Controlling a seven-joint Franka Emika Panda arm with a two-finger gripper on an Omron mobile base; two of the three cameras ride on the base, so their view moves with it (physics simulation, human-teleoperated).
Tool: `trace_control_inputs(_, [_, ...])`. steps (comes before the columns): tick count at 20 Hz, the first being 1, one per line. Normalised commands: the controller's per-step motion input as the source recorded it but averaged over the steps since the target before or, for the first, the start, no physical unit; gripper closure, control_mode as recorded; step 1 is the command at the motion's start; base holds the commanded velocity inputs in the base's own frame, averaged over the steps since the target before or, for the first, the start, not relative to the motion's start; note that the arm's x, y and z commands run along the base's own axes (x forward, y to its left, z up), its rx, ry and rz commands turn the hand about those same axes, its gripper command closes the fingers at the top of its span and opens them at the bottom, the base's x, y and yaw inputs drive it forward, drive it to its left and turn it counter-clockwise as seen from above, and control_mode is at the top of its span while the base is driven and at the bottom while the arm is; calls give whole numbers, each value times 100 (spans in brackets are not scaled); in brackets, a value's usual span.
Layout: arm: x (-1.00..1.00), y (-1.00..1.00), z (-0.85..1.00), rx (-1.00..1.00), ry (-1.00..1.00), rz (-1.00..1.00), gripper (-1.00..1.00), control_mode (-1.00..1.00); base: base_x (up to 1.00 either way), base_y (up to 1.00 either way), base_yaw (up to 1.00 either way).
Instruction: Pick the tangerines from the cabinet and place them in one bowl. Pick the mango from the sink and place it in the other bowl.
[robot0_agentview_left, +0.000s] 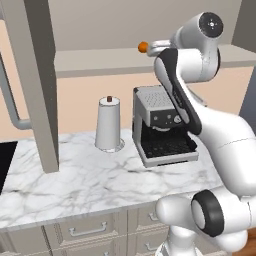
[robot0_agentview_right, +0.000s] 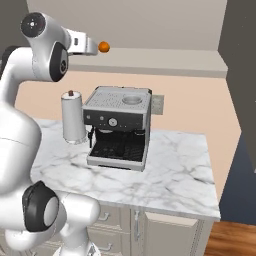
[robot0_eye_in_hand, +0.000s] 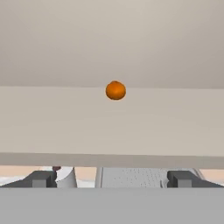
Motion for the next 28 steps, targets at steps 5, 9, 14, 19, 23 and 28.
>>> trace_control_inputs(5, [35, 3, 0, 0, 12, 0, -100, -100, 0, 0, 0])
trace_control_inputs(9, [33, 2, 0, 0, 11, 0, -100, -100, 0, 0, 0])
trace_control_inputs(14, [23, 1, 0, 0, 4, 0, -100, -100, 0, 0, 0])
trace_control_inputs(19, [13, 0, 0, 0, 0, 0, -100, -100, 0, 0, 0])
trace_control_inputs(23, [10, 0, -13, 0, -1, 0, -100, -100, 0, 0, 0])
trace_control_inputs(28, [20, 0, -23, 0, -5, 0, -100, -100, 0, 0, 0])
